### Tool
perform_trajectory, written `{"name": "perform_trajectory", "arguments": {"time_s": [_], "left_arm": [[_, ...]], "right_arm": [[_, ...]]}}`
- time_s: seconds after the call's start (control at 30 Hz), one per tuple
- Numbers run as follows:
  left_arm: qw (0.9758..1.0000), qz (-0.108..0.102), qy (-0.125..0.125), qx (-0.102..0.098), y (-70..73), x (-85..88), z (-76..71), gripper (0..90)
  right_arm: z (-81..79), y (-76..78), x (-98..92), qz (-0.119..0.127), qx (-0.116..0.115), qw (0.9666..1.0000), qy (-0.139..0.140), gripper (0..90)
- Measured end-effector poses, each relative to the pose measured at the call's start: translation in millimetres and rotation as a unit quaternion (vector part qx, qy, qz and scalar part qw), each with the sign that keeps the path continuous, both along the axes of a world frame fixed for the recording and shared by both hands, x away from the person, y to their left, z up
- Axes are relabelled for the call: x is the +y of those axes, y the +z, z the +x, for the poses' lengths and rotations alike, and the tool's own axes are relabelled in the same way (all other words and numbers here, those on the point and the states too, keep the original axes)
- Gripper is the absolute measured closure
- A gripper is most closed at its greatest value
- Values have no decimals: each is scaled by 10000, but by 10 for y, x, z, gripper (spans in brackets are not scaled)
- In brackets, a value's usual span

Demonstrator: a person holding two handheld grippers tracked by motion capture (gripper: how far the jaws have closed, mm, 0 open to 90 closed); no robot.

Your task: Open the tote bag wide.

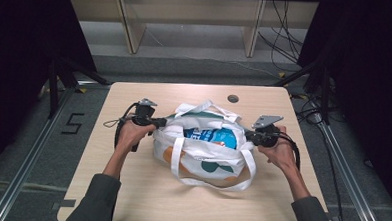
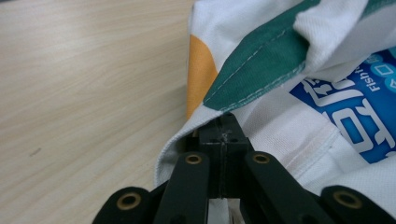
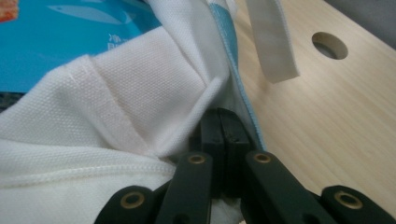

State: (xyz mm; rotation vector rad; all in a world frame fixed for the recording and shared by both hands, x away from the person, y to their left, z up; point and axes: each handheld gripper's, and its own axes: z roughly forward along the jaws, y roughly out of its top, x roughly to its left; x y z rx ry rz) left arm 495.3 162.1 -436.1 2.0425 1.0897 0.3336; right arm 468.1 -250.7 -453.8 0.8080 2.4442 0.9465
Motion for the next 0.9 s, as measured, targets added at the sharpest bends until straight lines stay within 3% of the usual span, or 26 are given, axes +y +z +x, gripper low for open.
{"name": "perform_trajectory", "arguments": {"time_s": [0.07, 0.1, 0.13, 0.17, 0.23, 0.33, 0.4, 0.47, 0.5, 0.67, 0.73, 0.8, 0.87, 0.9], "left_arm": [[9998, -131, -38, -124, 120, -25, -71, 880], [9997, -168, -76, -183, 172, -36, -105, 866], [9993, -227, -154, -265, 236, -59, -154, 866], [9990, -249, -202, -327, 293, -89, -209, 863], [9979, -288, -432, -399, 368, -164, -335, 859], [9956, -318, -793, -381, 369, -275, -494, 850], [9940, -151, -1038, -324, 331, -339, -585, 849], [9927, -22, -1174, -292, 271, -386, -661, 855], [9924, -2, -1204, -261, 233, -405, -691, 857], [9914, -63, -1277, -275, 138, -413, -817, 877], [9908, 141, -1323, -259, 129, -430, -850, 879], [9894, 208, -1411, -260, 116, -431, -878, 893], [9887, 167, -1481, -165, 97, -408, -888, 894], [9887, 122, -1487, -130, 78, -398, -896, 895]], "right_arm": [[-30, 97, -17, 78, -85, 9999, 33, 900], [-100, 245, -24, 266, -304, 9992, -1, 900], [-100, 245, -24, 266, -304, 9992, -1, 900], [-148, 338, -11, 363, -433, 9984, 41, 900], [-274, 509, 61, 713, -572, 9955, 250, 900], [-411, 612, 201, 818, -599, 9926, 667, 900], [-482, 589, 313, 641, -563, 9916, 975, 900], [-542, 518, 390, 510, -339, 9924, 1066, 900], [-544, 490, 406, 391, -341, 9925, 1110, 900], [-529, 309, 371, -409, -165, 9973, 584, 900], [-497, 273, 369, -482, -154, 9974, 518, 900], [-460, 289, 349, -497, -178, 9971, 539, 900], [-468, 289, 338, -442, -151, 9981, 397, 900], [-449, 270, 312, -579, -148, 9976, 345, 900]]}}
